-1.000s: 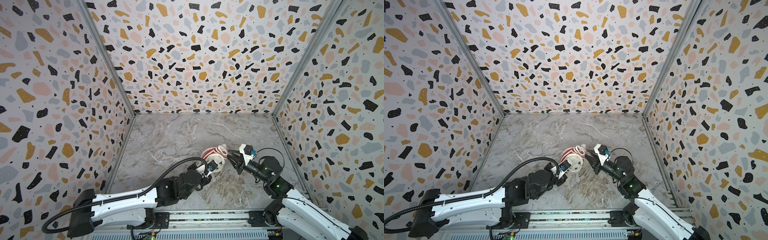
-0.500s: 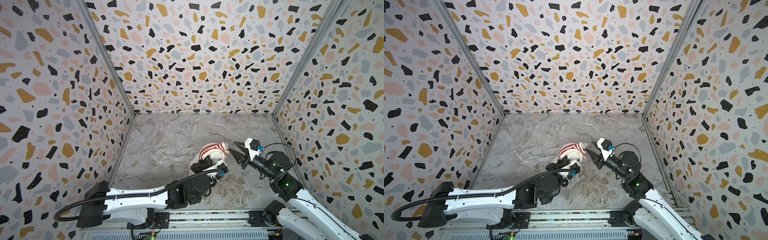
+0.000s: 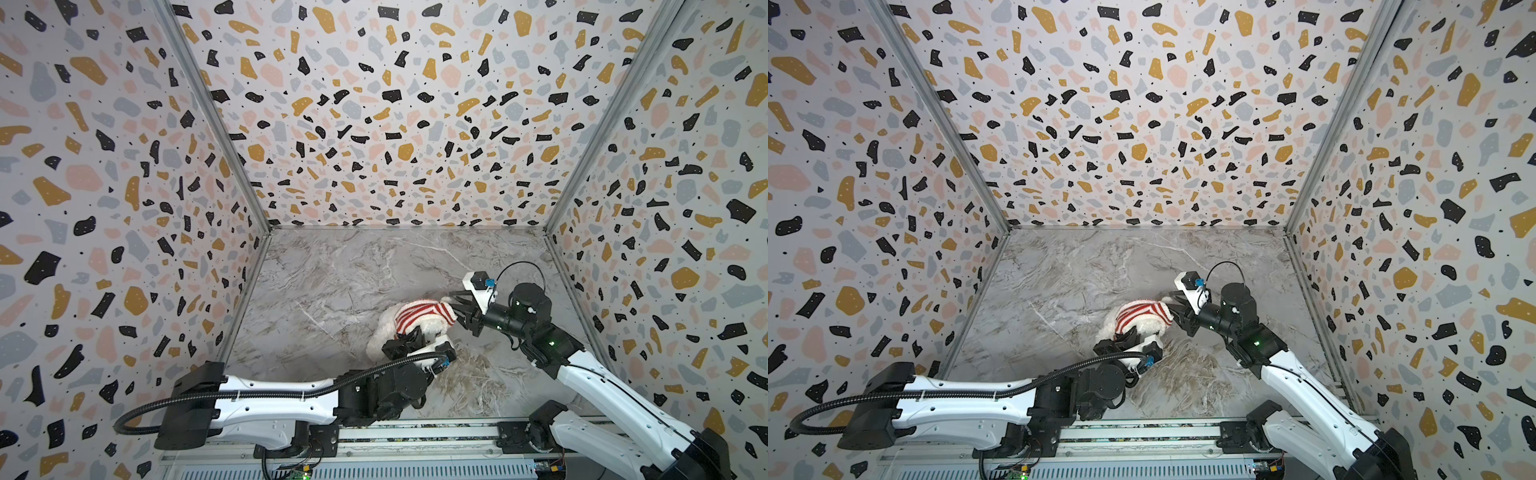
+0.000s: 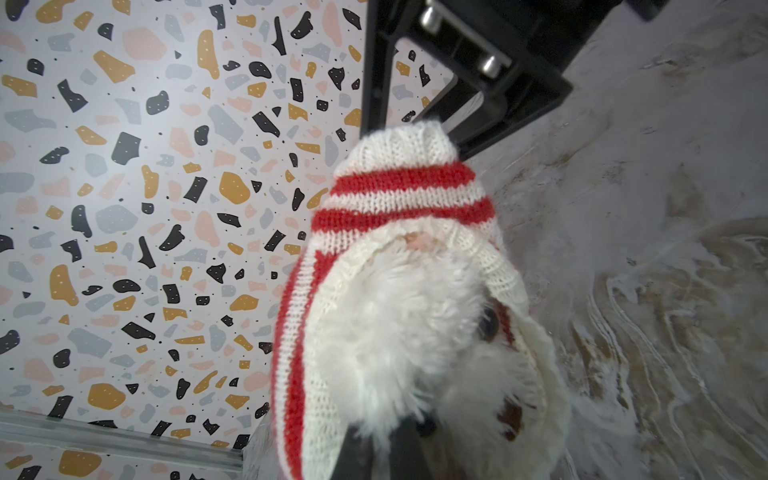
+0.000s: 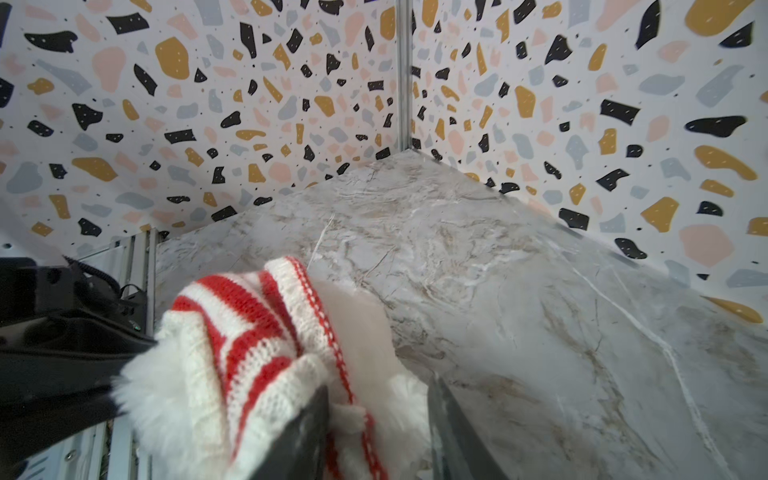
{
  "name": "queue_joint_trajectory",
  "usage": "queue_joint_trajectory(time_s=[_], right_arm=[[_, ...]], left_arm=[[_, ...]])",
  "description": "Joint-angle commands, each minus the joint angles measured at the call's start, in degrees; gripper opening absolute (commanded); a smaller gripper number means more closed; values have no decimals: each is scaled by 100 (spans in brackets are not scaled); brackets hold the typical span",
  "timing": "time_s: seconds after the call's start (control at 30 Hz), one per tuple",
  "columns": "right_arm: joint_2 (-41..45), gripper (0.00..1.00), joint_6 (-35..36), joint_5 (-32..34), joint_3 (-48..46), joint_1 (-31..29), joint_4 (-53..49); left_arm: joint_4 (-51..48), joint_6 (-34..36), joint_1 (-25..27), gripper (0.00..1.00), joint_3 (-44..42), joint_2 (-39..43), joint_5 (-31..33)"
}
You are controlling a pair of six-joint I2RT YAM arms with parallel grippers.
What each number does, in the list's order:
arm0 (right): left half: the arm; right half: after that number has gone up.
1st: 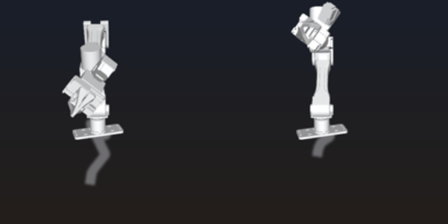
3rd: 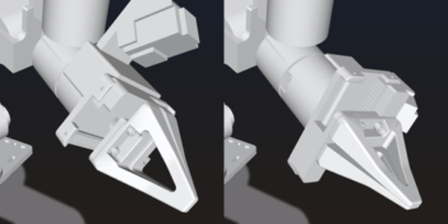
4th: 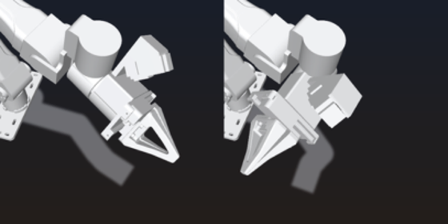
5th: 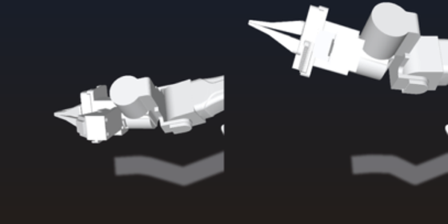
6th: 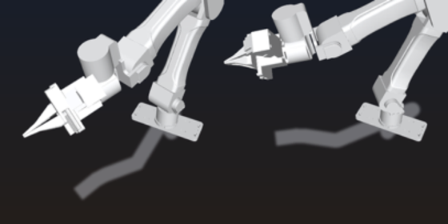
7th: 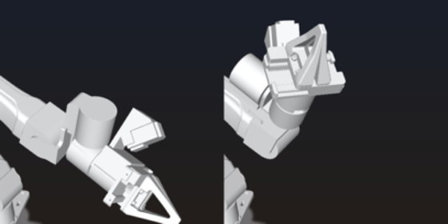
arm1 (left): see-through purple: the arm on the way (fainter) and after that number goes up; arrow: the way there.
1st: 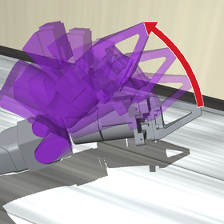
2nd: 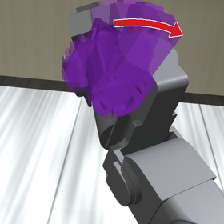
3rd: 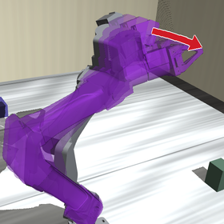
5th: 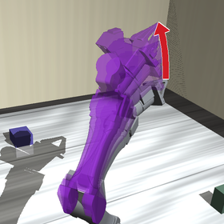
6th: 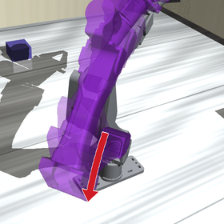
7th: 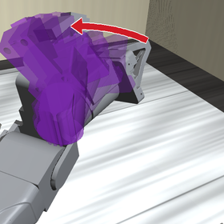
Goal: Dress the teddy bear
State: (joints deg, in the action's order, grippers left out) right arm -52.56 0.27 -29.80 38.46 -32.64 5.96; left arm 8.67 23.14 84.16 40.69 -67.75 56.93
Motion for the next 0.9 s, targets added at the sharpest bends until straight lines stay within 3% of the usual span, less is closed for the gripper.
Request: queue_joint_trajectory(time_s=[0.0, 0.33, 0.6, 0.87], right_arm=[[241, 40, 160, -402, -9, -131, -53], [444, 45, 669, -518, -45, -346, -340], [-439, 43, 898, -677, -154, -793, -306], [-1067, 37, 1006, -232, -246, -1243, -290]], left_arm=[[-363, -848, 164, 0, -199, 134, -194], [-770, -1780, 494, 0, -439, 67, -439], [-830, -2250, 608, 0, -759, 367, -398], [-666, -2366, 619, 0, -942, 571, -257]])
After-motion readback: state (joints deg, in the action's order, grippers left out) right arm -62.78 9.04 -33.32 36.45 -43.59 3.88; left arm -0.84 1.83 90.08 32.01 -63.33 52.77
